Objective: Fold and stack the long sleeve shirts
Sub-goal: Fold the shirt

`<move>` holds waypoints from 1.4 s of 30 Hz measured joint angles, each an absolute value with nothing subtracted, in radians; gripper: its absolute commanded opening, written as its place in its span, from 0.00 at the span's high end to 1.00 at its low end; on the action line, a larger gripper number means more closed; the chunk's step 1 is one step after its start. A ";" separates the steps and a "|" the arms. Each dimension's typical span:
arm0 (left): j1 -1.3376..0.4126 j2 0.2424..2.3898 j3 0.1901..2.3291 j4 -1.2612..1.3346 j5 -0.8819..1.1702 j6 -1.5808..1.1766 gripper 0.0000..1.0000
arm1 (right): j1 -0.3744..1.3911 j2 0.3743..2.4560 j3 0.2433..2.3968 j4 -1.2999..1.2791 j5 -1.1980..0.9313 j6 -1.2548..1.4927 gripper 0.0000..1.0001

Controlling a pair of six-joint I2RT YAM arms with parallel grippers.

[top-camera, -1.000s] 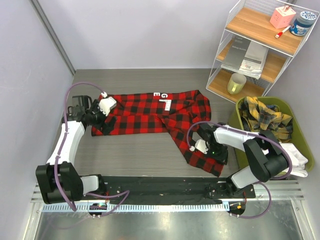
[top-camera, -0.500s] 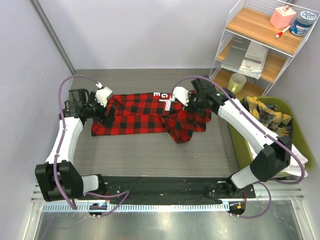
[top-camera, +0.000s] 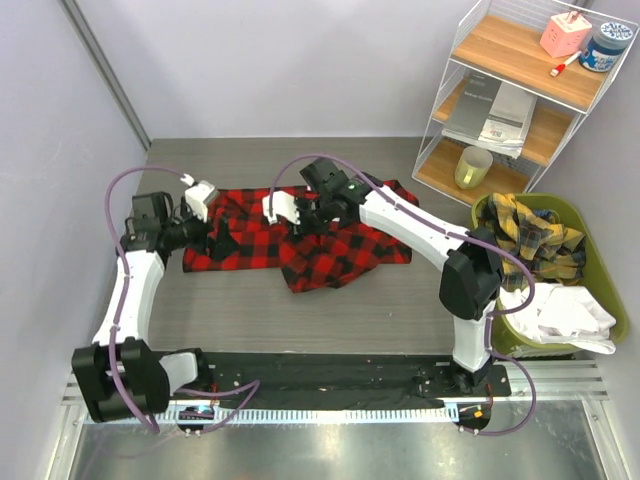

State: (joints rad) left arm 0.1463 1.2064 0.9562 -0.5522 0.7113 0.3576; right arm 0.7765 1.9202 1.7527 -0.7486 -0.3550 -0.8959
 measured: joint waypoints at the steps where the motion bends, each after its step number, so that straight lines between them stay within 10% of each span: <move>1: 0.147 1.179 0.926 -0.555 0.739 0.377 0.00 | 0.775 1.917 1.751 -0.744 -0.373 -0.903 0.49; 5: 0.139 1.117 0.874 -0.659 0.835 0.569 0.00 | 0.760 1.902 1.723 -0.723 -0.405 -0.908 0.35; 15: -0.141 1.307 1.000 -0.997 0.768 1.193 0.18 | 0.577 1.860 1.651 -0.843 -0.464 -0.763 0.65; 26: -0.374 1.735 1.314 -1.035 0.675 1.506 0.37 | 0.408 2.006 1.564 -0.959 -0.476 -0.594 0.69; 42: -0.460 2.006 1.438 -1.040 0.616 1.602 0.33 | 0.376 2.017 1.563 -0.960 -0.486 -0.496 0.68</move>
State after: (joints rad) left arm -0.4603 2.0064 1.4376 -1.0405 0.6155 1.6016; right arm 0.3756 2.0167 1.5631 -0.9604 -0.4858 -0.4961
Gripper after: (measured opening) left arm 0.661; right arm 0.320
